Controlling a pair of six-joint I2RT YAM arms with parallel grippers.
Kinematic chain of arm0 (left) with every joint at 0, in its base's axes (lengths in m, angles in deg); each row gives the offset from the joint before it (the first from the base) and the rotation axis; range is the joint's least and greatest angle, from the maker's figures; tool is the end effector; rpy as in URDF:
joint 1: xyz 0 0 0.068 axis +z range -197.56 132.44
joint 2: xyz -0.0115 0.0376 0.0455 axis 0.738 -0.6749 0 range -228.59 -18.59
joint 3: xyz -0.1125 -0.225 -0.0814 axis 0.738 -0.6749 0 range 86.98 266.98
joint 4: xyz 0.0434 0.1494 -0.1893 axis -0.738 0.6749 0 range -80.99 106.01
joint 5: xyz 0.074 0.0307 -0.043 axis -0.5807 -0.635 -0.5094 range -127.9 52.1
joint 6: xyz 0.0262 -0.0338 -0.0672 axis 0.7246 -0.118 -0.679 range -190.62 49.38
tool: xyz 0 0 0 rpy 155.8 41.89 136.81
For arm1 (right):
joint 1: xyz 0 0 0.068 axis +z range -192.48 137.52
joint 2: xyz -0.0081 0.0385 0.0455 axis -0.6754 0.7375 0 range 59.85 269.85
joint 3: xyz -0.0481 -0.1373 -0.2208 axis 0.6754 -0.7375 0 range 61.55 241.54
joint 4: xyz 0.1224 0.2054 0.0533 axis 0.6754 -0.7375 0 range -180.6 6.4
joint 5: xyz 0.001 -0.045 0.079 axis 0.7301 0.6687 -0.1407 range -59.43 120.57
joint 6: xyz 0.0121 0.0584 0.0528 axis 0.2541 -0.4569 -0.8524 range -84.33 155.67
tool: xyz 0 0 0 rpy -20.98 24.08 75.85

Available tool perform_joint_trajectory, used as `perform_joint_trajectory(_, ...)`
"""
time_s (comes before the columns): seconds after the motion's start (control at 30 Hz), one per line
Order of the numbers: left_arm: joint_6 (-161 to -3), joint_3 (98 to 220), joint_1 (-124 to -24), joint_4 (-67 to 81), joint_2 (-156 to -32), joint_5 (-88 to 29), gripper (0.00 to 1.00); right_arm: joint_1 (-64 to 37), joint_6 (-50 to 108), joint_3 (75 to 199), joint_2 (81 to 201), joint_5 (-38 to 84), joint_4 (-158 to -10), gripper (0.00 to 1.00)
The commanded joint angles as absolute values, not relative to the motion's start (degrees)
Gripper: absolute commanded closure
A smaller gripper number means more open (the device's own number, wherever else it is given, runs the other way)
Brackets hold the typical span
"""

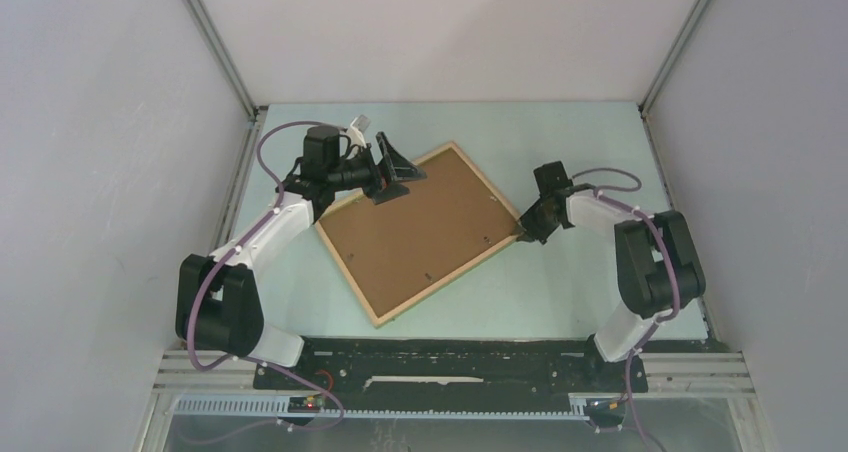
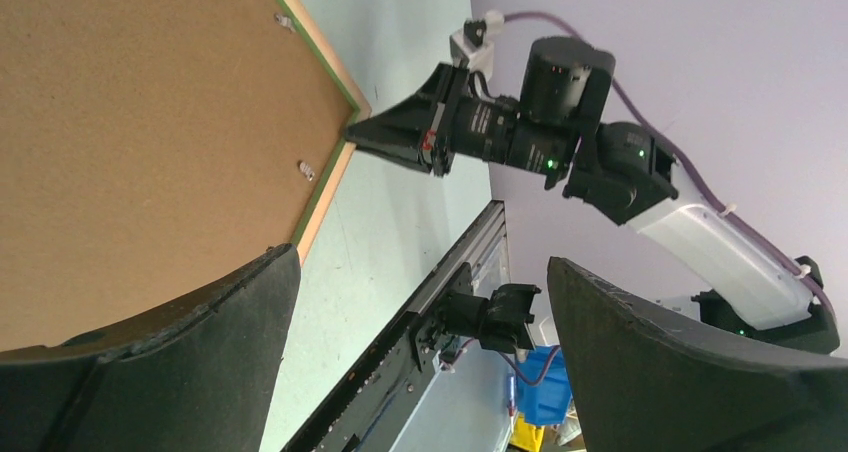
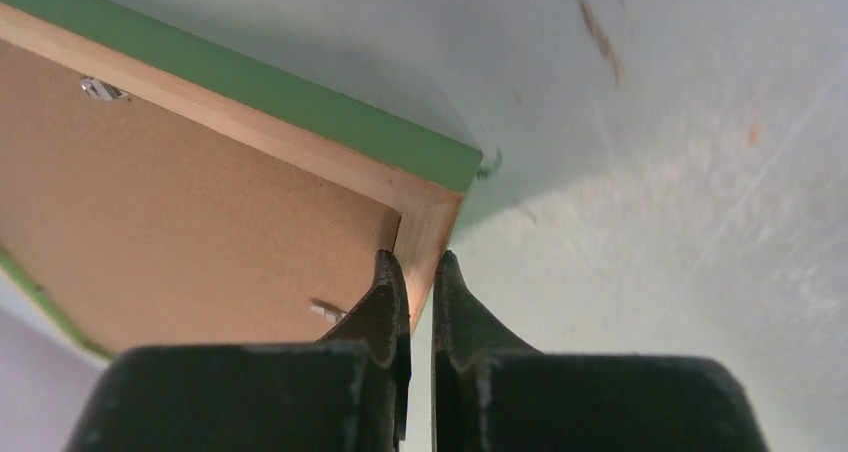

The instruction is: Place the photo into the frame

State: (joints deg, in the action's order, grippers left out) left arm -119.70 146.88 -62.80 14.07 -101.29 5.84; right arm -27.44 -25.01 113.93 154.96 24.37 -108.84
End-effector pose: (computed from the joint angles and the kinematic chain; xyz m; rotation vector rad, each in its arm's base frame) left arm 0.3056 -0.1325 0.2763 -0.1298 2.2396 -1.4403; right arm 0.2915 0.0861 0.1258 1.0843 2.6545 0.4652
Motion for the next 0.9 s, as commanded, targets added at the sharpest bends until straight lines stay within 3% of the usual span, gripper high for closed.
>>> perform_joint_trajectory(0.0,-120.0,145.56,-62.96,12.05,-98.87,7.17,0.0,-28.26,-4.04,122.12,159.5,37.77,-116.37,1.0)
perform_joint_trajectory(0.33,-120.02,145.22,-63.11,11.65,-99.16,7.1,0.0,-29.49,17.27,151.47,180.73,40.92,-122.39,1.0)
perform_joint_trajectory(0.57,-120.24,145.16,-63.12,11.27,-98.83,7.14,0.0,-30.2,19.58,157.6,182.7,39.42,-122.86,0.98)
perform_joint_trajectory(0.63,-120.32,145.16,-63.16,11.29,-99.11,7.23,0.0,-31.01,19.17,160.06,182.87,38.3,-125.27,0.89)
perform_joint_trajectory(0.7,-120.62,145.05,-63.13,10.92,-99.33,7.55,0.0,-31.36,19.12,160.26,181.57,37.09,-125.95,0.74)
perform_joint_trajectory(0.87,-121.25,144.73,-63.21,9.89,-98.86,7.72,0.0,-31.35,19.0,152.71,174.29,34.08,-123.82,0.45)
